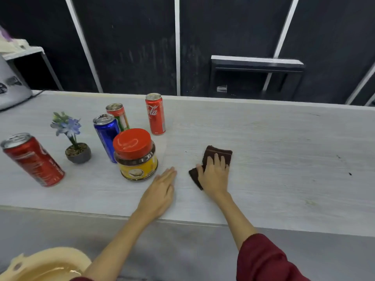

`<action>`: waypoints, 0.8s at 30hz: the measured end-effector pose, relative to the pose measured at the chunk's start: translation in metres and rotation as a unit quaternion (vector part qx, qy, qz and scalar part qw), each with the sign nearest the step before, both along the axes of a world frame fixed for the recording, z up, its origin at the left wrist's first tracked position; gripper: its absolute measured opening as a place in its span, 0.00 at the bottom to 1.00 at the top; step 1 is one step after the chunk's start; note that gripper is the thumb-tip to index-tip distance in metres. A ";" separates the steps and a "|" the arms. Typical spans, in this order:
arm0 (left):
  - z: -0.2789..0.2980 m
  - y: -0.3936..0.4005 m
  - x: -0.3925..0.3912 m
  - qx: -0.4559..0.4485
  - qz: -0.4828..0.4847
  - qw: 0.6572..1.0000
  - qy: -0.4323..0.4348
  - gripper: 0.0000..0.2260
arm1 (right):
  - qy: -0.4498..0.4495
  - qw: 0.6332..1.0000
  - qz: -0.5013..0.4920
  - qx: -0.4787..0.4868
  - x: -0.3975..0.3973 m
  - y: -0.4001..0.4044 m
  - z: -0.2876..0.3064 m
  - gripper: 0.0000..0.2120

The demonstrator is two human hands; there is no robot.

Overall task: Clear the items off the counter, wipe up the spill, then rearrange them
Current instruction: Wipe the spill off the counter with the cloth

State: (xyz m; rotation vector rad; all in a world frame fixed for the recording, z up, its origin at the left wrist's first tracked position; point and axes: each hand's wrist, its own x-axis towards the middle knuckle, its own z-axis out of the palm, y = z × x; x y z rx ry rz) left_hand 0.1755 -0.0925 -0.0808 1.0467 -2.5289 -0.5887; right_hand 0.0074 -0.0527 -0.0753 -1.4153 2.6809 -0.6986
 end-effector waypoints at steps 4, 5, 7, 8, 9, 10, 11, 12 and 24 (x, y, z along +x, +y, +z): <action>-0.002 -0.001 0.002 -0.007 -0.009 1.000 -0.003 0.27 | 0.036 0.994 -0.025 -0.098 -0.007 -0.013 0.001 0.08; -0.001 0.000 0.002 -0.008 -0.009 1.000 0.004 0.26 | 0.024 0.995 -0.019 -0.093 -0.009 -0.015 0.003 0.08; 0.000 0.002 0.006 -0.003 -0.012 1.000 0.013 0.22 | 0.005 0.995 0.008 -0.103 -0.010 -0.015 0.003 0.08; 0.000 0.003 0.010 -0.002 -0.012 1.000 0.016 0.22 | -0.001 0.994 0.021 -0.110 -0.008 -0.014 0.001 0.08; 0.001 0.005 0.015 -0.004 -0.009 1.000 0.019 0.21 | -0.004 0.992 0.034 -0.118 -0.004 -0.011 0.000 0.07; 0.000 0.008 0.021 -0.007 -0.003 1.000 0.019 0.21 | -0.005 0.991 0.048 -0.125 0.000 -0.006 -0.001 0.07; 0.000 0.010 0.028 -0.010 0.004 1.000 0.015 0.22 | -0.005 0.989 0.064 -0.130 0.006 -0.001 -0.002 0.07; 0.000 0.013 0.036 -0.013 0.011 1.000 0.009 0.22 | -0.004 0.988 0.083 -0.131 0.013 0.005 -0.003 0.06; 0.000 0.088 0.169 0.061 0.284 0.944 0.158 0.24 | -0.226 0.896 0.372 -0.088 0.167 0.054 0.014 0.09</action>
